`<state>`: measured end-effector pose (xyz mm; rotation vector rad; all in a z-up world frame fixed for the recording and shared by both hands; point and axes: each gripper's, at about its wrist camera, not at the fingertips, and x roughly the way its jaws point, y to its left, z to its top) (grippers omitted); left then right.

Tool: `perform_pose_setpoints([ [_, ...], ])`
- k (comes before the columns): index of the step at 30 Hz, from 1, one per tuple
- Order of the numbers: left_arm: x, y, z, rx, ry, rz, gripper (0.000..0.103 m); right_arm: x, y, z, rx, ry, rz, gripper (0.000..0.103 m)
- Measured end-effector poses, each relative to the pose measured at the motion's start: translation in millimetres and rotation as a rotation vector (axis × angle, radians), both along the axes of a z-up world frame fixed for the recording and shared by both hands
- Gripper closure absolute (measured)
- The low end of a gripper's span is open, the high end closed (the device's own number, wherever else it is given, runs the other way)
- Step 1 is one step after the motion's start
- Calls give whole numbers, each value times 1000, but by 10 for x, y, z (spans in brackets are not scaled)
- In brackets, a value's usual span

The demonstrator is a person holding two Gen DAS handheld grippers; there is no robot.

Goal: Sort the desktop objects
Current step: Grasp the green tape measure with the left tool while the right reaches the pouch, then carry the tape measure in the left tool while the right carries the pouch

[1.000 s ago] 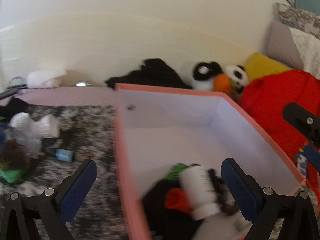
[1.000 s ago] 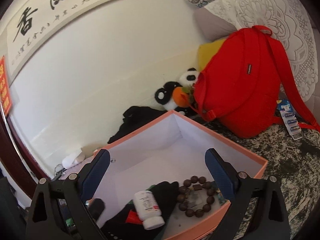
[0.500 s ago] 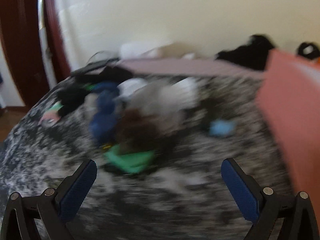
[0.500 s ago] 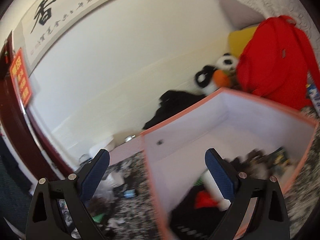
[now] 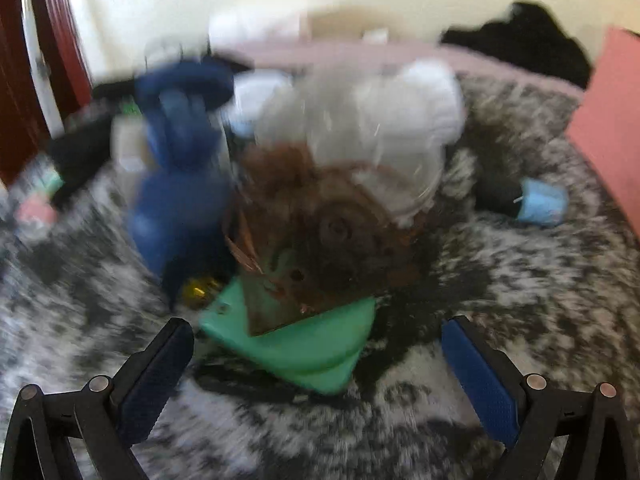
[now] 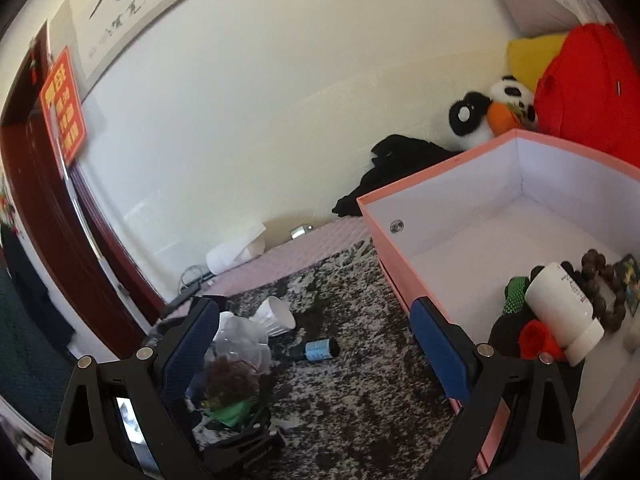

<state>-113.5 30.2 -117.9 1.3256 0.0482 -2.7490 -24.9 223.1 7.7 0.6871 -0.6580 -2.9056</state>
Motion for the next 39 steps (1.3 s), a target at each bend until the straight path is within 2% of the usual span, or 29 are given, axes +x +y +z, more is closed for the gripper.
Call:
perform_pose_setpoints([
  [2, -72, -35, 4, 38, 2, 23, 1, -31, 25, -41, -15, -7, 1, 5],
  [4, -103, -40, -1, 31, 2, 42, 9, -69, 49, -83, -29, -18, 1, 5],
  [5, -105, -33, 2, 16, 5, 52, 16, -87, 56, -101, -35, -23, 1, 5],
  [6, -97, -22, 17, -4, 13, 62, 35, -93, 48, -107, -38, -24, -3, 5],
  [13, 139, -96, 87, -34, -10, 21, 34, -66, 43, -88, -62, -12, 6, 5],
  [20, 590, -370, 115, -54, -57, 5, 34, -53, -155, -17, -15, -1, 110, 4],
  [22, 728, -483, 119, -71, -61, -3, 34, -48, -239, -18, -18, -23, 163, 7],
  [25, 873, -678, 117, -93, -75, -8, 34, -86, -587, -40, 75, -40, 264, 18],
  [26, 918, -739, 111, -95, -79, -9, 34, -133, -708, -73, 90, -57, 307, 27],
  [27, 959, -789, 101, -90, -82, -10, 34, -195, -836, -121, 97, -81, 357, 31],
  [29, 1013, -892, 91, -70, -80, -19, 34, -341, -1056, -247, 122, -139, 413, 31],
  [31, 1028, -962, 93, -60, -76, -29, 34, -500, -1243, -401, 149, -204, 440, 31],
  [34, 1047, -1004, 94, -50, -71, -44, 34, -741, -1424, -741, 115, -320, 444, 27],
  [36, 1049, -1011, 93, -47, -69, -56, 34, -869, -1547, -909, 142, -357, 424, 19],
  [39, 1055, -1017, 91, -42, -66, -68, 34, -1036, -1697, -1159, 187, -398, 422, 18],
])
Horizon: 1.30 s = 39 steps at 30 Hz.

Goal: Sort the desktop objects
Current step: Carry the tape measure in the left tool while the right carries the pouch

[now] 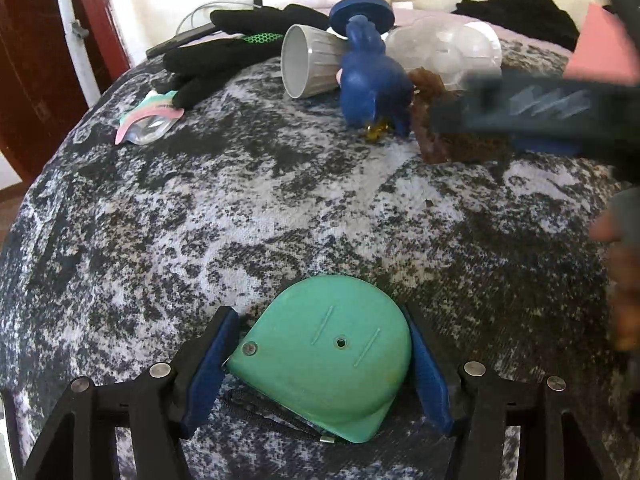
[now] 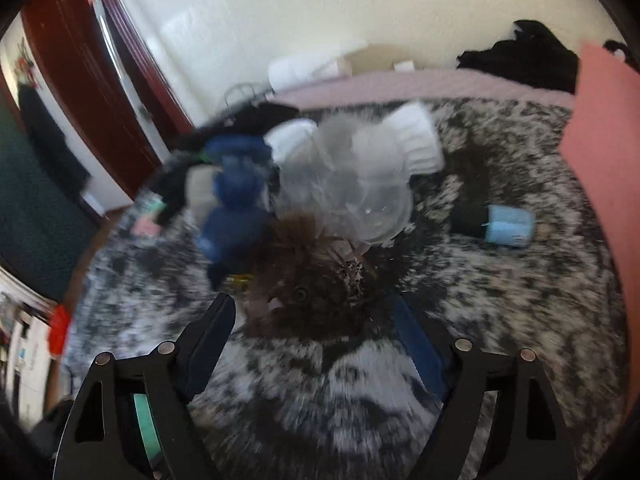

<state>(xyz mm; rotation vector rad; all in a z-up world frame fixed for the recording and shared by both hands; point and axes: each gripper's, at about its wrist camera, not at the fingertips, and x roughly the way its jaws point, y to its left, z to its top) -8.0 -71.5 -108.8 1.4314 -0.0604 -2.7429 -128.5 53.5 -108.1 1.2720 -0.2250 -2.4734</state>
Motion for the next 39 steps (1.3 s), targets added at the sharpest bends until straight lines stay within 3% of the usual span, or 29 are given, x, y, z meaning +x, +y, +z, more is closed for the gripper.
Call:
perform_pose_setpoints([
  [1, 3, -6, 0, 1, 0, -2, 34, -33, -31, -85, 18, -9, 7, 17],
  [2, 6, -16, 2, -1, 1, -2, 34, -23, -57, -86, 48, 11, 19, 23],
  [3, 7, -23, 5, -3, 1, -2, 34, -13, -83, -87, 78, 31, 31, 44],
  [5, -1, -42, 12, -4, 0, 4, 34, 3, -63, -56, 73, 35, 50, 73],
  [8, -10, -55, 43, 2, -7, 35, 34, 98, 106, 43, 8, 19, 37, 78],
  [9, -9, -48, 60, 2, -7, 45, 34, 140, 168, 78, -12, 15, 28, 86],
  [14, 24, 65, 268, 23, 36, 78, 34, 416, 430, 330, -99, 13, -6, 86],
  [19, 99, 244, 650, 53, 146, 109, 34, 656, 564, 814, -141, 115, -11, 86],
  [24, 171, 408, 1049, 139, 264, 135, 34, 1058, 831, 1175, -186, 236, -60, 86],
  [31, 214, 899, 1390, 140, 407, 101, 34, 1452, 1365, 1444, -116, 440, -255, 86],
  [39, 146, 1738, 1497, 141, 466, -35, 34, 1639, 2165, 1640, -19, 569, -447, 85],
])
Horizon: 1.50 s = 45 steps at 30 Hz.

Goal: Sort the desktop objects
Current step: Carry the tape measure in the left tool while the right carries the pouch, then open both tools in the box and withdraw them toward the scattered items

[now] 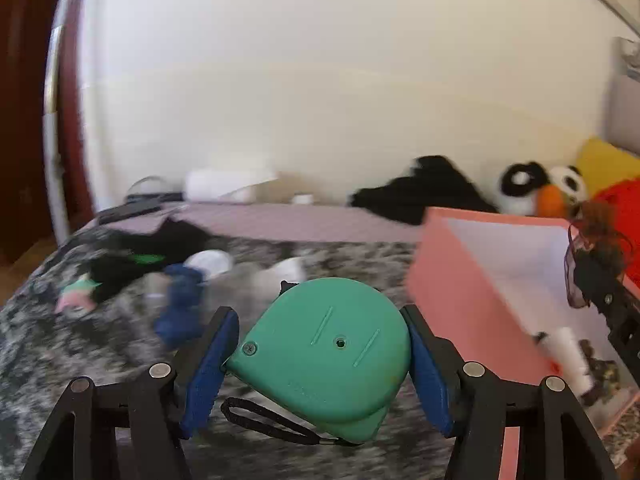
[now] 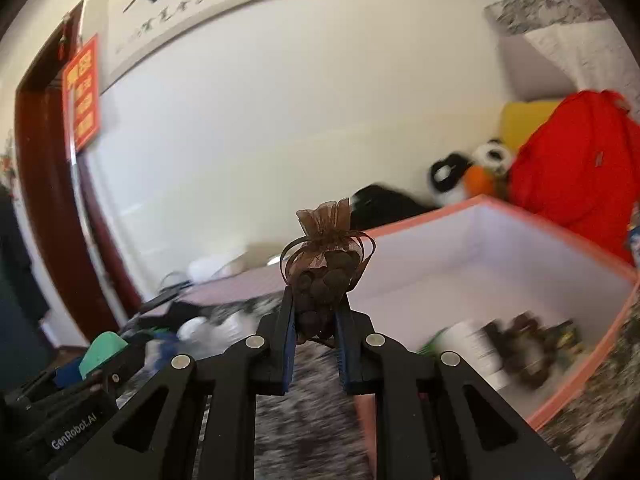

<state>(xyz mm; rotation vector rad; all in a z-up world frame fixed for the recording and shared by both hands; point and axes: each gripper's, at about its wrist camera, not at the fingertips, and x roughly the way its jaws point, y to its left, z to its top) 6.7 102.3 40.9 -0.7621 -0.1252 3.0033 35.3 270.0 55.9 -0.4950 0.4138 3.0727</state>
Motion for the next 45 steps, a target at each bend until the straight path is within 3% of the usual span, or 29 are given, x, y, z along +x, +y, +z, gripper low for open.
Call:
perform_pose_setpoints([
  [8, -61, 892, -13, 38, 14, -140, 34, 2, 832, 27, 39, -20, -118, 85],
  [19, -166, 1721, -210, 24, -25, -261, 34, 70, 1440, -132, 121, -65, -201, 84],
  [29, -161, 1990, -367, -73, -40, -272, 34, -23, 1691, -320, 101, -103, -209, 83],
  [37, -165, 2002, -362, -84, -45, -268, 34, -69, 1579, -351, 113, -108, -195, 81],
  [39, -161, 1997, -360, -78, -46, -268, 30, -72, 1574, -359, 100, -110, -198, 75],
  [40, -157, 1995, -358, -79, -45, -265, 23, -74, 1574, -363, 92, -113, -201, 73],
  [42, -137, 1999, -347, -86, -34, -258, 13, -70, 1587, -372, 74, -116, -206, 36],
  [44, -116, 2009, -332, -94, -19, -252, 7, -22, 1580, -367, 59, -84, -225, 24],
  [45, -111, 2014, -325, -98, -14, -251, 6, -9, 1571, -357, 64, -74, -227, 24],
])
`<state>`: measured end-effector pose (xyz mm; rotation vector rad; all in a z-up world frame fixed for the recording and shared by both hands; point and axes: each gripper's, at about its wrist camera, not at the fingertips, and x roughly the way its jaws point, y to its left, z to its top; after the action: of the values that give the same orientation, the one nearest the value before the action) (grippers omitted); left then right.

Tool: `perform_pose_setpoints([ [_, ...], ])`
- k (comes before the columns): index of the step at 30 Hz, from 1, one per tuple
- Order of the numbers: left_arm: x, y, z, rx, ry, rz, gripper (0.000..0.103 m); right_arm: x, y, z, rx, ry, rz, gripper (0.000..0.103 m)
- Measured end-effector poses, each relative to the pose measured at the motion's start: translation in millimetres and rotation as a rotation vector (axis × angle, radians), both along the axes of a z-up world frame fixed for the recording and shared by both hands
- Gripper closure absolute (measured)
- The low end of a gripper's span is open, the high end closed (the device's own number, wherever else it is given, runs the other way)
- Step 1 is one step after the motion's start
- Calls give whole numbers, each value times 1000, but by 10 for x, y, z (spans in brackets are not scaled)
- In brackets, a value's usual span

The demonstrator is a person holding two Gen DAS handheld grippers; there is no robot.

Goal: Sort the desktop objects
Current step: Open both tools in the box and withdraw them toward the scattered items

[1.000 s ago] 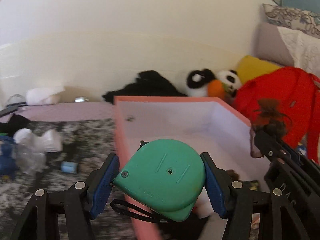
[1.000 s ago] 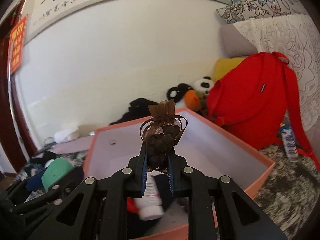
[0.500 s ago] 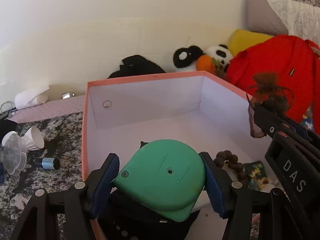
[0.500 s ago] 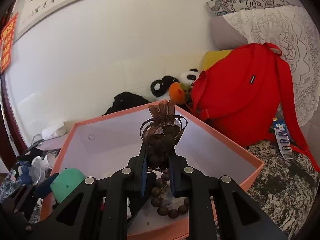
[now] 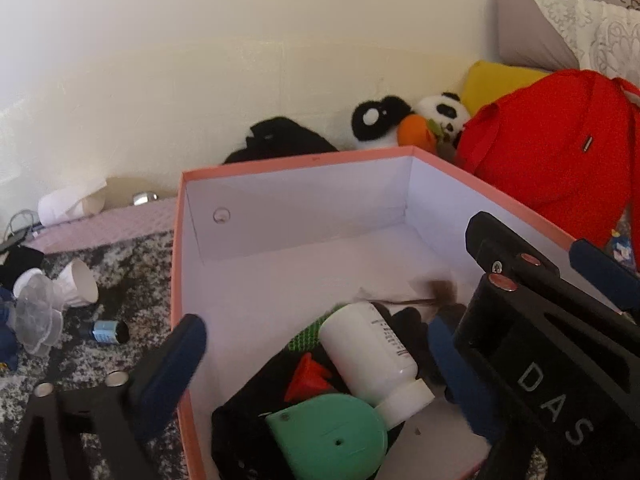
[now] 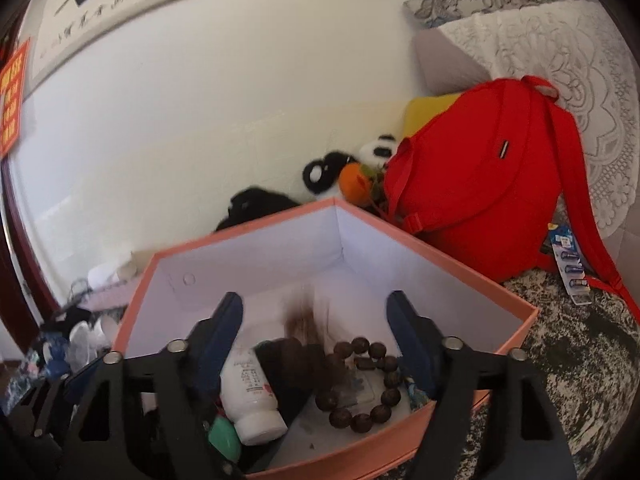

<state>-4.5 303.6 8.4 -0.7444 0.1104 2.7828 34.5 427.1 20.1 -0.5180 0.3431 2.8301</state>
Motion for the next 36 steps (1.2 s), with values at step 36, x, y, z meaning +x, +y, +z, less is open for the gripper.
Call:
perform_pose_setpoints([
  [36, -48, -1119, 21, -42, 12, 256, 5, -25, -832, 265, -82, 65, 108, 19],
])
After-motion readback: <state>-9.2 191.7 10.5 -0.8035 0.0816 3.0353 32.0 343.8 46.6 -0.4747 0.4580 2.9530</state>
